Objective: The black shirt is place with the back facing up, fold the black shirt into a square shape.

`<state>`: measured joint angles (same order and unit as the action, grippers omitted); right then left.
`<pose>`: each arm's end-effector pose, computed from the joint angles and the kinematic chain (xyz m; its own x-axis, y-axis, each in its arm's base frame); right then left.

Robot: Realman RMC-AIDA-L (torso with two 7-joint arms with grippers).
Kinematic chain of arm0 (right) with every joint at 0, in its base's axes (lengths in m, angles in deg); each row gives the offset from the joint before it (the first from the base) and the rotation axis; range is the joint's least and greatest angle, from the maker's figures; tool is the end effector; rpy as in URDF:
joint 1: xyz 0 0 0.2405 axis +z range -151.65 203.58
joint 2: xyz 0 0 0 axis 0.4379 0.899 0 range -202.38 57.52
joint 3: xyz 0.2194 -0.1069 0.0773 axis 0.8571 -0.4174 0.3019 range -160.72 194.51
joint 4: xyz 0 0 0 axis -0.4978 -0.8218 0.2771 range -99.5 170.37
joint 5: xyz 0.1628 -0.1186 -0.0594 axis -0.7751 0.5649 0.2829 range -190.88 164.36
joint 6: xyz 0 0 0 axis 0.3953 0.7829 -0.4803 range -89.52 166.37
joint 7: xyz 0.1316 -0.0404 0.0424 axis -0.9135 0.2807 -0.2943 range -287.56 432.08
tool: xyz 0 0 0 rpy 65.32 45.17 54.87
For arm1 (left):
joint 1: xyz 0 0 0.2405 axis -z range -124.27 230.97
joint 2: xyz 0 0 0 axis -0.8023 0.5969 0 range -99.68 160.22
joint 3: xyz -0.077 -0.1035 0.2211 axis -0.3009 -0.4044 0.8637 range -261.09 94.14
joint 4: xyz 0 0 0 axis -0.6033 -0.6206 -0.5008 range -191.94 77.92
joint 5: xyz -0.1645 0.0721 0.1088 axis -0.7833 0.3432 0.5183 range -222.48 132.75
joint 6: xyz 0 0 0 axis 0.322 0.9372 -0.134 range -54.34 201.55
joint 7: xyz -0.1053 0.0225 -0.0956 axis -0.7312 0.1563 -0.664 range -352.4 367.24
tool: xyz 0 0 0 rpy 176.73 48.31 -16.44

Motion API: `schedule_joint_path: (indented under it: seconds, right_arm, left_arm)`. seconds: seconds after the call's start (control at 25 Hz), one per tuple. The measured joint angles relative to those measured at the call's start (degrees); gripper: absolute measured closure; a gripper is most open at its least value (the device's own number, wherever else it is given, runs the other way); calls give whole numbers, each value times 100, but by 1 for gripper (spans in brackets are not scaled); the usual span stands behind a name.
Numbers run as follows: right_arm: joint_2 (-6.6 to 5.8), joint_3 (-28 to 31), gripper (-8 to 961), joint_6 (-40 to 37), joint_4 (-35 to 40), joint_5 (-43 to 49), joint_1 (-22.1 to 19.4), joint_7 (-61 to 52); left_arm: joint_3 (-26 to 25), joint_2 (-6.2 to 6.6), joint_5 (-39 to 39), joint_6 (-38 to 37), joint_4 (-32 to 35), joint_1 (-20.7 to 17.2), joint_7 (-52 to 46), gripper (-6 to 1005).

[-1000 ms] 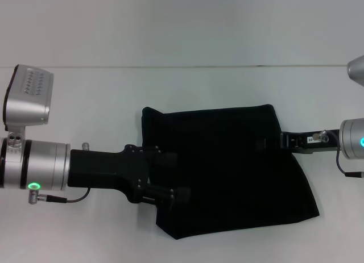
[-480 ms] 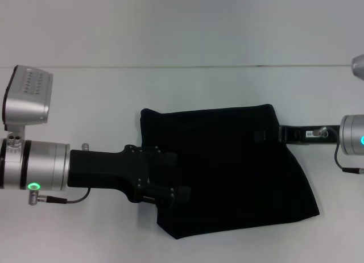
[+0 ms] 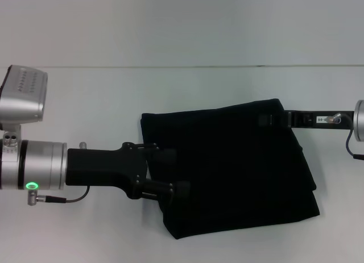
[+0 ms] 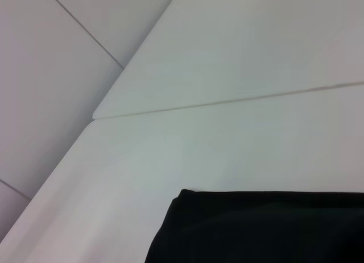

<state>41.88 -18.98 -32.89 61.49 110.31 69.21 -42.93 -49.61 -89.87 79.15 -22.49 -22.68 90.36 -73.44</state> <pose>0.2545 0.4018 -0.0010 0.4302 -0.7675 -0.4753 -0.8844 -0.4638 -0.0516 -0.2330 0.3296 -0.0172 0.8033 0.3690 0.4675 0.4026 -0.9149 0.0302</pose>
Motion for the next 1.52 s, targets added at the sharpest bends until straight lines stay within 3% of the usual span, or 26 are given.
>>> schedule_joint_path:
  seconds: [0.48,0.64,0.84,1.04,1.28,1.52]
  right_arm:
    - [-40,-56,818,-50,139,117,-221,-69]
    - [-9,-1,794,23,300,116,-435,-36]
    - [-69,53,763,-59,508,76,-655,-37]
    - [-143,257,527,-476,849,76,-878,-56]
    - [-300,521,246,-870,938,80,-904,-77]
    - [-256,473,70,-631,886,108,-782,-53]
  left_arm:
    - [-65,0,-155,105,-35,14,-315,69]
    - [-65,0,-221,446,-39,64,-678,69]
    - [-60,-43,-345,1026,-44,152,-1273,69]
    - [-19,-76,-369,1932,-121,281,-2331,69]
    - [101,-30,-303,2863,-430,544,-3390,68]
    - [617,-28,-268,3749,-654,687,-3877,67]
